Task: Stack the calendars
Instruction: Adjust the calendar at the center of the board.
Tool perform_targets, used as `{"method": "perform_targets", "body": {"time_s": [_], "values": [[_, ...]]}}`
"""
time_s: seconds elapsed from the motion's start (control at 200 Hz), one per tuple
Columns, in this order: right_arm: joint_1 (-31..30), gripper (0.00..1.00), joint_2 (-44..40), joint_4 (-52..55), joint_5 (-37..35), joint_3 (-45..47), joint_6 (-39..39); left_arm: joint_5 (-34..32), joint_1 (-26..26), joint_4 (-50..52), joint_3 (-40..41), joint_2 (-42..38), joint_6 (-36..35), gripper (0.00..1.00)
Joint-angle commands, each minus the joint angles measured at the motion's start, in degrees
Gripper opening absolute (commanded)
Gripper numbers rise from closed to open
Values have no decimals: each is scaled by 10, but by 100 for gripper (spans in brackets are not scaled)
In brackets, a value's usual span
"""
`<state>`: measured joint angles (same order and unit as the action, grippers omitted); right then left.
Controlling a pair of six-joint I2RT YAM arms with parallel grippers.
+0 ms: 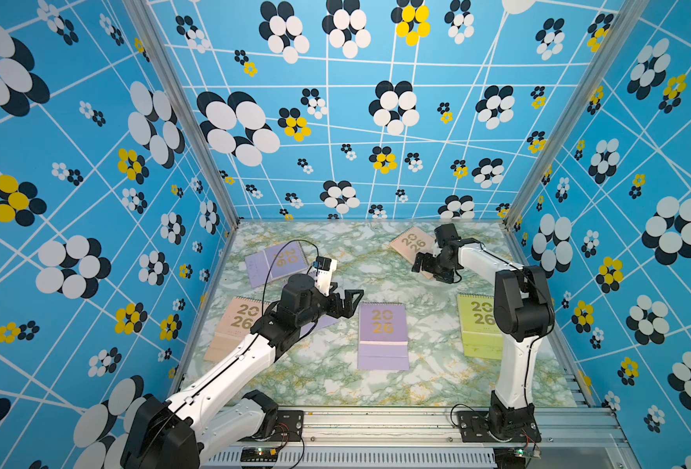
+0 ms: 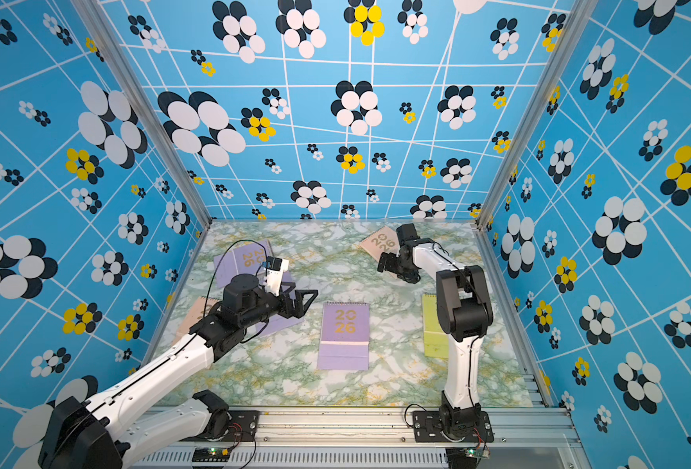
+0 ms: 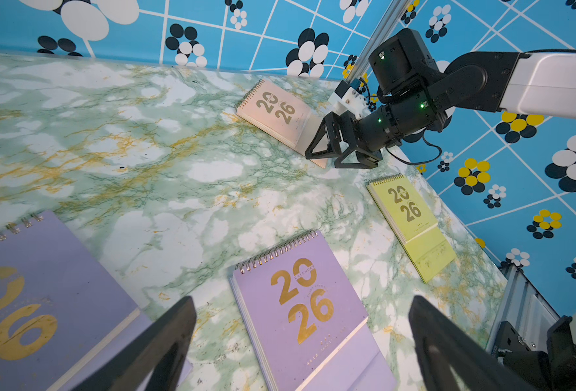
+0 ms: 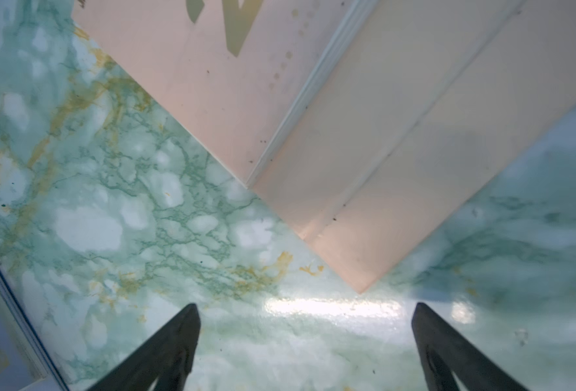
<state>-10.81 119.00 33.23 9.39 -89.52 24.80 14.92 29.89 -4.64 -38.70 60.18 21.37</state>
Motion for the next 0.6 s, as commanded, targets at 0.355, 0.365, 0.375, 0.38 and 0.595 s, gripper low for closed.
{"method": "perform_targets", "body": {"time_s": [0.355, 0.365, 0.375, 0.38, 0.595], "values": [[75, 99, 142, 78, -3, -265, -34, -19, -8, 0, -5, 8, 5, 100], [75, 99, 144, 79, -3, -271, -34, -19, -8, 0, -5, 9, 5, 99], [75, 99, 147, 80, -3, -274, -35, -19, -8, 0, -5, 8, 6, 100], [75, 99, 149, 80, -3, -278, -36, -20, -8, 0, -5, 8, 6, 100], [78, 99, 187, 82, -15, -331, -47, -28, -8, 15, -3, 5, 4, 99]]}}
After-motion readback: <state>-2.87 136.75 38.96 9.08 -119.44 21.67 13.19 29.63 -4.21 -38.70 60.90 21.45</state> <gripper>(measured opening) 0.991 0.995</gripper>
